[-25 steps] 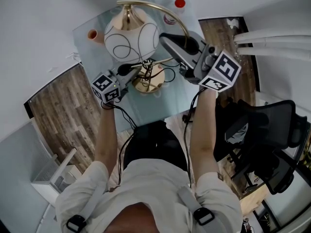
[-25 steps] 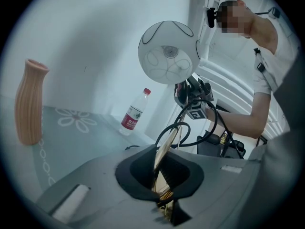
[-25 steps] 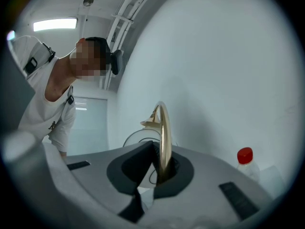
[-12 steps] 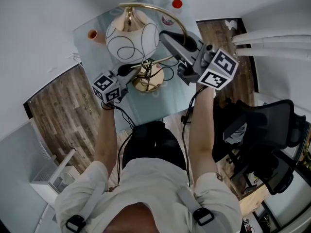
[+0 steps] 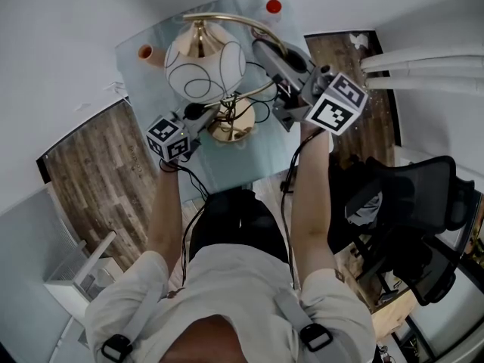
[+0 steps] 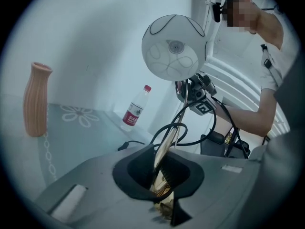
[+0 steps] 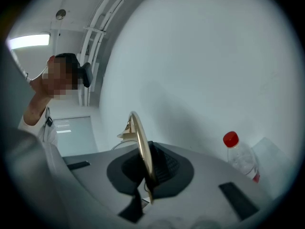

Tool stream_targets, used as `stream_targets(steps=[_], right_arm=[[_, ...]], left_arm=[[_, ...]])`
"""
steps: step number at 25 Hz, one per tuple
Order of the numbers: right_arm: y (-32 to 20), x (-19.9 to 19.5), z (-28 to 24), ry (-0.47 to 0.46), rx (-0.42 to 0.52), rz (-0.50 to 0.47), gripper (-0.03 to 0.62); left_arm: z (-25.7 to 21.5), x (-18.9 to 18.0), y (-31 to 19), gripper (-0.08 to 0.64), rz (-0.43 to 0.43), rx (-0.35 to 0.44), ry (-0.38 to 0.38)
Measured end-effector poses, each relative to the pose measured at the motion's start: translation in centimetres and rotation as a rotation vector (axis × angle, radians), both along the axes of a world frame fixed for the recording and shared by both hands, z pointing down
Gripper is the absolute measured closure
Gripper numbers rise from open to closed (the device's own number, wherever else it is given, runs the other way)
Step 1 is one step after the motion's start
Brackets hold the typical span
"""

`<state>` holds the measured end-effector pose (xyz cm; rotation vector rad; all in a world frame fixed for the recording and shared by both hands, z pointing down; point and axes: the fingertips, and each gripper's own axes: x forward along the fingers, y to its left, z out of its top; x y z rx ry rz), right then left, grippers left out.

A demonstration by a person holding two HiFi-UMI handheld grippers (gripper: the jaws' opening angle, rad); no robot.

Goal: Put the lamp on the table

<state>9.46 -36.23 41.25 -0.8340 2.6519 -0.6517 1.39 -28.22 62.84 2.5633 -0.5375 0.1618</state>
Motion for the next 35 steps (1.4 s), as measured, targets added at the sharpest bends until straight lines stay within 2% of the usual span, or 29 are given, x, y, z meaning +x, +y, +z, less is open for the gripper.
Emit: stream_targets(steps=[7, 8, 10, 15, 20, 26, 35], right_arm=[[0.1, -0.5, -0.2, 0.011, 0.001, -0.017, 0.592], [0.2, -0.7, -0.2, 0.013, 0.002, -0.019, 0.592], [0.2, -0.8, -0.3, 0.016, 0.001, -0.022, 0.592], [0.4, -1.3, -0.3, 0.029, 0.001, -0.022, 0.592], [1.6, -1.8, -0.4, 0.040, 0.007, -0.027, 0.591], [1.7, -1.9, -0.4, 0.045, 0.005, -0.026, 0.591], [2.9, -2.0, -0.3, 0.055, -0.001, -0.020, 0.572]], left_arm=[[0.2, -0.4, 0.0, 0.534, -0.030, 0.005, -0.071], [0.1, -0.6, 0.1, 0.530, -0.037, 0.003, -0.063], [-0.8, -1.0, 0.1, 0.423, -0.051, 0.002, -0.030], [-3.1, -2.4, 0.5, 0.413, -0.086, 0.044, -0.005], [-6.5, -3.5, 2.1, 0.454, -0.115, 0.123, -0.002], [-10.7, -3.3, 3.5, 0.554, -0.109, 0.199, 0.020], [-16.5, -2.1, 6.1, 0.558, -0.067, 0.298, 0.034]])
